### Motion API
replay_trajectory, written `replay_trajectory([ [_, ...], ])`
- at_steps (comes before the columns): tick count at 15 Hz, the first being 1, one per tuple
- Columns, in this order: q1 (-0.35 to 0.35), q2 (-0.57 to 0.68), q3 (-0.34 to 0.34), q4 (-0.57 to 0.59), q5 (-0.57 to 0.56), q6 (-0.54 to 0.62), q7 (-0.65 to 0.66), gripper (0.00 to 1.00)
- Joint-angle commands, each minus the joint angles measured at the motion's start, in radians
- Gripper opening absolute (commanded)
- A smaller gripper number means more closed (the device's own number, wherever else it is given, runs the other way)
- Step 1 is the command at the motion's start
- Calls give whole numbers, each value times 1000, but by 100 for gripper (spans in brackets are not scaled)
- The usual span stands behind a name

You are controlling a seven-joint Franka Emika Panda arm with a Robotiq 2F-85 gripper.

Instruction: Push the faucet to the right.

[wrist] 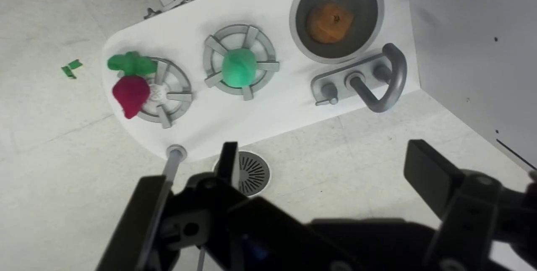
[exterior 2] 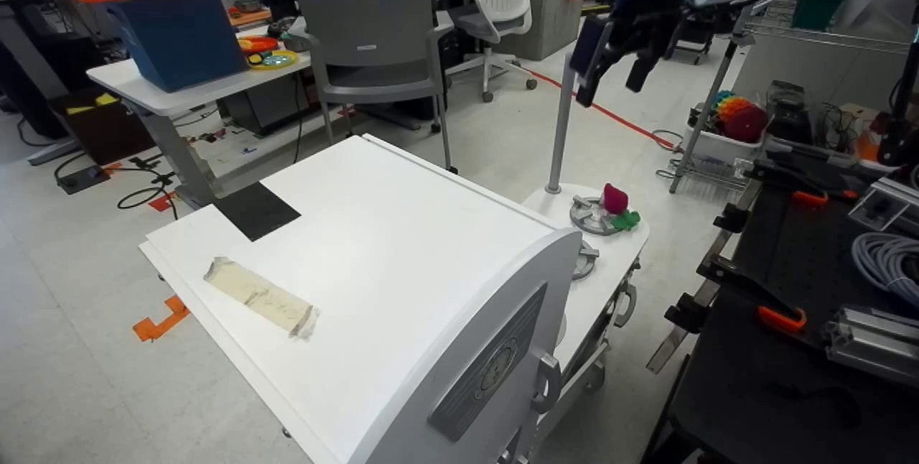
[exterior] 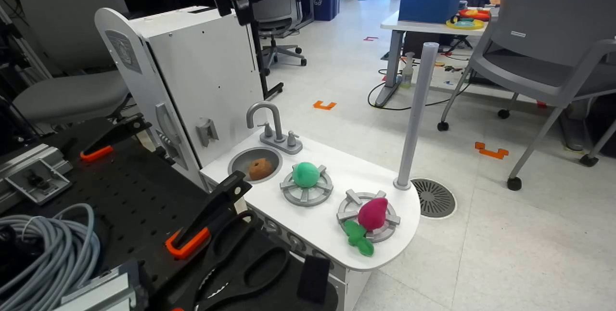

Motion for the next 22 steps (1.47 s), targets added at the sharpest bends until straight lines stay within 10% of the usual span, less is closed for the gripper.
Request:
replay_trajectory([
  [1,100,261,-76,191,47,91,-23,100],
  [11,285,811,-148,714,191,107,-77,100],
  [22,330,1028,-163,942,205,-26,-75,100],
])
